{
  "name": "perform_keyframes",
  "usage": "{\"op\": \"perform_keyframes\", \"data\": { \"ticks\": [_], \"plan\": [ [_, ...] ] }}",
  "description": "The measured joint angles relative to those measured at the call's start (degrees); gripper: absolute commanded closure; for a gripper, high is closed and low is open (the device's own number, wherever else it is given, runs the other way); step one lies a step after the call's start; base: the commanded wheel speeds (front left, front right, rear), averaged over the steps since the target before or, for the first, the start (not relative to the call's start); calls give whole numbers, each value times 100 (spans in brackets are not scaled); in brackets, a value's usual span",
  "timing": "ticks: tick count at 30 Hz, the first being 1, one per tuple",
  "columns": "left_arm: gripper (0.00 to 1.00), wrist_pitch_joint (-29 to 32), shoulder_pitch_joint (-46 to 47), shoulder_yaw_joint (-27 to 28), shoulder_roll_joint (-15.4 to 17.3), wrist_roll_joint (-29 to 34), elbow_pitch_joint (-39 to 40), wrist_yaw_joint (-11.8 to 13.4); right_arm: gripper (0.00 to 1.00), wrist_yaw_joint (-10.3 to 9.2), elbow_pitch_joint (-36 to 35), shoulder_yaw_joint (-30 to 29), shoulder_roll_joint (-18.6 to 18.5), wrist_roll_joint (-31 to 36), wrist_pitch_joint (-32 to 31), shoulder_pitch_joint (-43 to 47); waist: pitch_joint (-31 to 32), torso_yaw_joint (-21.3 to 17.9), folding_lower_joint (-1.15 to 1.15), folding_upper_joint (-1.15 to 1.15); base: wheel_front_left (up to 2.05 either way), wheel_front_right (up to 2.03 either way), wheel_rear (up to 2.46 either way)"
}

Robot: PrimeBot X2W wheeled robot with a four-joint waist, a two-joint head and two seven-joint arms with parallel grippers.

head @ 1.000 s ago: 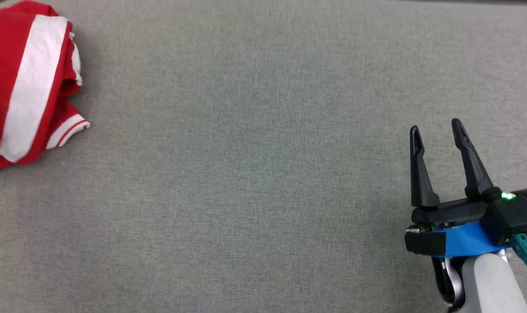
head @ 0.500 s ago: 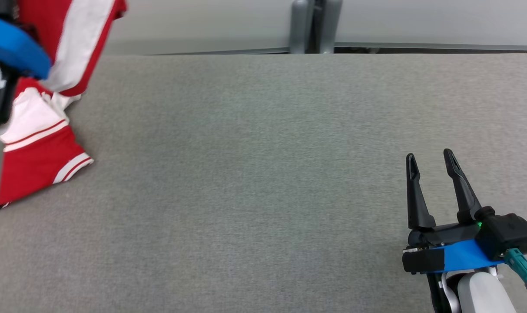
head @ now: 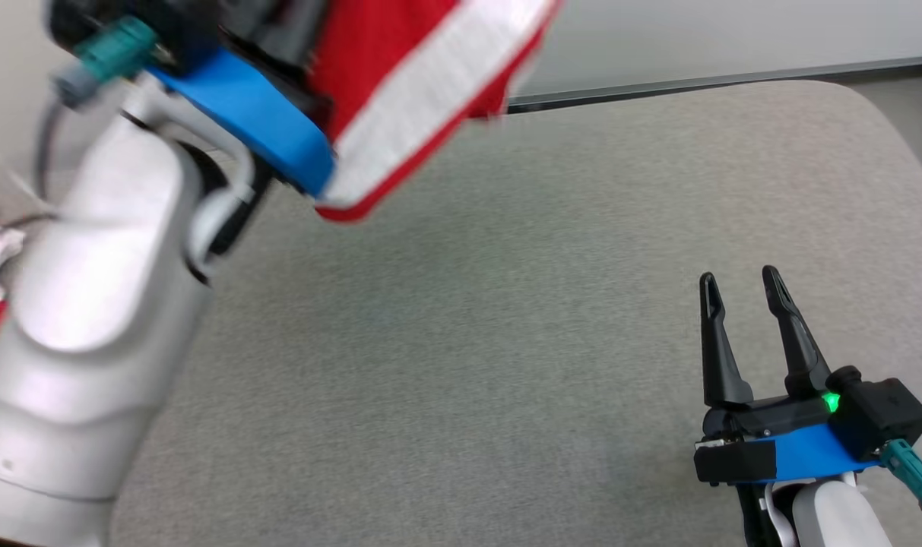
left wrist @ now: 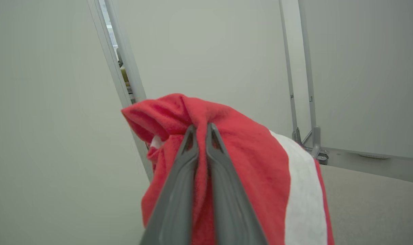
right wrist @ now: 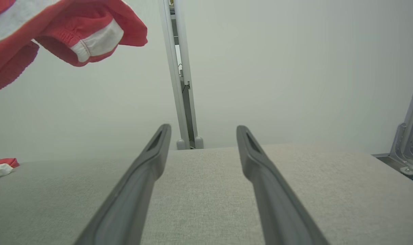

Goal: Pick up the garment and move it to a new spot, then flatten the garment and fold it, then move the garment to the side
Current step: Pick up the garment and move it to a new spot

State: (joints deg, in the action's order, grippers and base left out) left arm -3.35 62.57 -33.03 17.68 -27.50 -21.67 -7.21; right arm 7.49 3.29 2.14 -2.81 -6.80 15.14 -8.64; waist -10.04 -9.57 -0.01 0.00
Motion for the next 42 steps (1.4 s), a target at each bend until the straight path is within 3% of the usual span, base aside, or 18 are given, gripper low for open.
{"op": "perform_keyframes", "data": {
  "ticks": [8, 13, 22, 23, 24, 27, 33, 42],
  "plan": [
    [100, 134, -1002, -575, -407, -85, 393, 62, 0, 0, -41, -56, -1, -64, 0, 108, 13, -385, 0, 0, 0, 0, 0],
    [100, 69, -1818, -871, -576, -168, 130, 208, 0, 0, -64, -82, -1, -74, 0, 130, -16, -408, 0, 0, 0, 0, 0],
    [98, -192, -2865, -1397, -824, -213, -505, 203, 0, 0, -42, -65, 0, -68, 0, 163, 40, -332, 0, 0, 0, 0, 0],
    [23, -231, -2915, -1436, -847, -211, -541, 203, 0, 0, -41, -65, -1, -59, 0, 163, 47, -313, 0, 0, 0, 0, 0],
    [0, -421, -2961, -1441, -900, -171, -558, 246, 0, 0, -32, -48, -1, -40, 0, 165, 63, -272, 0, 0, 0, 0, 0],
    [0, -579, -2964, -1425, -911, -164, -553, 279, 0, 0, -8, -35, 0, -30, 0, 170, 99, -233, 0, 0, 0, 0, 0],
    [0, -1046, -3121, -967, -602, -110, -243, 688, 0, 0, 7, 9, 0, -45, 0, 289, 288, -112, 0, 0, 0, 0, 0],
    [0, -1170, -3991, 443, -33, 255, 1236, 1313, 0, 1, -36, -29, 1, -44, 1, 441, 560, 185, 0, 0, 0, 0, 0]
  ]
}}
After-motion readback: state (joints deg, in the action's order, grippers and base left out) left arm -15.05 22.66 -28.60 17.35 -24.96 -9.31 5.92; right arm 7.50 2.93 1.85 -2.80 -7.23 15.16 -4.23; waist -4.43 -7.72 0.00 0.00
